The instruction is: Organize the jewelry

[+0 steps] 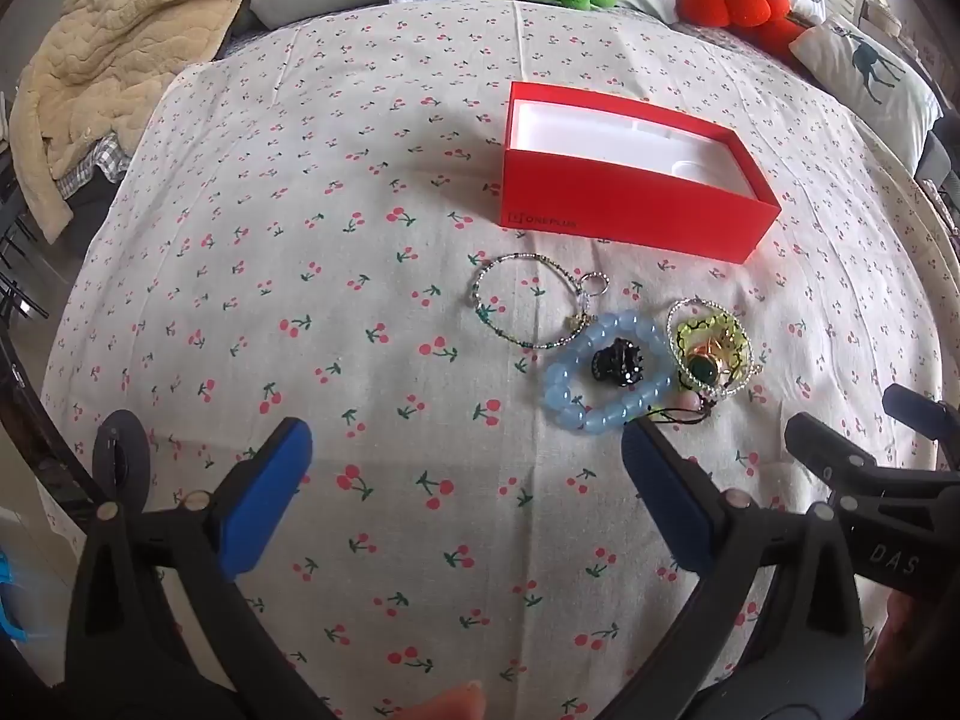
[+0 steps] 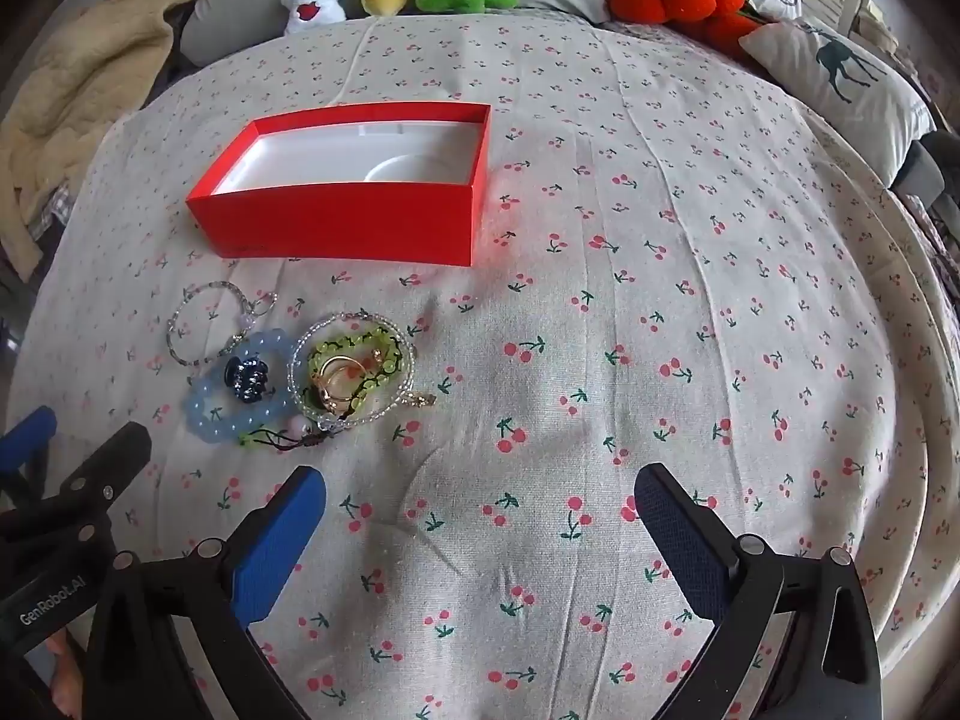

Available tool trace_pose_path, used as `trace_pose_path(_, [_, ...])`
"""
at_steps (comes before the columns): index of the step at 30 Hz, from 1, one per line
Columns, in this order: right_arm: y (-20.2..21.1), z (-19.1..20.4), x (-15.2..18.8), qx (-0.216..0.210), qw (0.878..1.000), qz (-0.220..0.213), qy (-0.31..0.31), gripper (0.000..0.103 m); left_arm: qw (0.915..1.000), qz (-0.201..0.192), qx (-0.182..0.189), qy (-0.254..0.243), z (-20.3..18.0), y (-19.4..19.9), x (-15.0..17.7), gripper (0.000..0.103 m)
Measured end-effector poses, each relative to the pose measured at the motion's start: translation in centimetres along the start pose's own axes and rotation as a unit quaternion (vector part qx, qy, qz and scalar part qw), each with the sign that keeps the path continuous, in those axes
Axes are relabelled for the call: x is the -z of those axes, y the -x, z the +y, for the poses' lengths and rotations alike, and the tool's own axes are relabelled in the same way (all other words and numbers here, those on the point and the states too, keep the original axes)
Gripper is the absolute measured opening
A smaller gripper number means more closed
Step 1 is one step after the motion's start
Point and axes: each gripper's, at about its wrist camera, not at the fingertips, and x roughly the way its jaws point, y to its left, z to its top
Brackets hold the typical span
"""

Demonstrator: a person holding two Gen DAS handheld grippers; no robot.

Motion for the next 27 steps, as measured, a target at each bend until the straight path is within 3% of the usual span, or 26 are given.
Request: trace_pose_path(27, [-0.13, 0.04, 0.17, 0.001, 1.0, 0.001, 0.002, 0.103, 1.0, 0.0, -0.001, 0.0, 0.0, 0.01, 0.02, 0.103])
